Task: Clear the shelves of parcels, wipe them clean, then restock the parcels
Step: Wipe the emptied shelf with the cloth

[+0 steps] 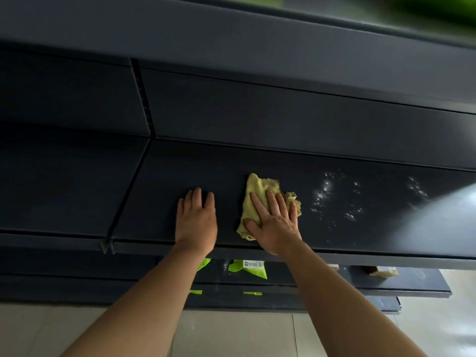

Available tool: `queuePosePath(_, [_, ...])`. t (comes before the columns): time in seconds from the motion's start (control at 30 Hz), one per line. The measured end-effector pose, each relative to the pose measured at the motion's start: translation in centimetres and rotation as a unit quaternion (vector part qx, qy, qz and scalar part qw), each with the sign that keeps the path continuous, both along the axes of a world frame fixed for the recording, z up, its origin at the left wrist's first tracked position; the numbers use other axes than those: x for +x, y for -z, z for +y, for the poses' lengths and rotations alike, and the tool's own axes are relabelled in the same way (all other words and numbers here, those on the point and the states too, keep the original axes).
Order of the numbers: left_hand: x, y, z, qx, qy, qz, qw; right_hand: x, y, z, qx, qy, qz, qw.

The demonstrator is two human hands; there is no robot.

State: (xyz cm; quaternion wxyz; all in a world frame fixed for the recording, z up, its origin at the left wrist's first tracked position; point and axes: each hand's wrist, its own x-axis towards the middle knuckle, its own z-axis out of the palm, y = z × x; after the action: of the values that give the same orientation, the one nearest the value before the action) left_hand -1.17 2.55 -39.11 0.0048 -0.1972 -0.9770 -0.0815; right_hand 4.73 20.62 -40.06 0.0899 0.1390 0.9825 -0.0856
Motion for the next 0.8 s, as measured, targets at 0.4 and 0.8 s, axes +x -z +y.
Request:
queuePosePath(0.4, [3.1, 1.7, 6.5, -0.011, -0.04, -0.039, 0.998, 6.7, -0.8, 10.9, 0.014, 0.067, 0.005, 0.998])
queuePosePath(0.8, [3.0, 0.7, 8.0, 0.036, -0.097, -0.049, 0.993, 3.8, -1.3, 11.5, -0.047, -0.199, 0.036, 0.978])
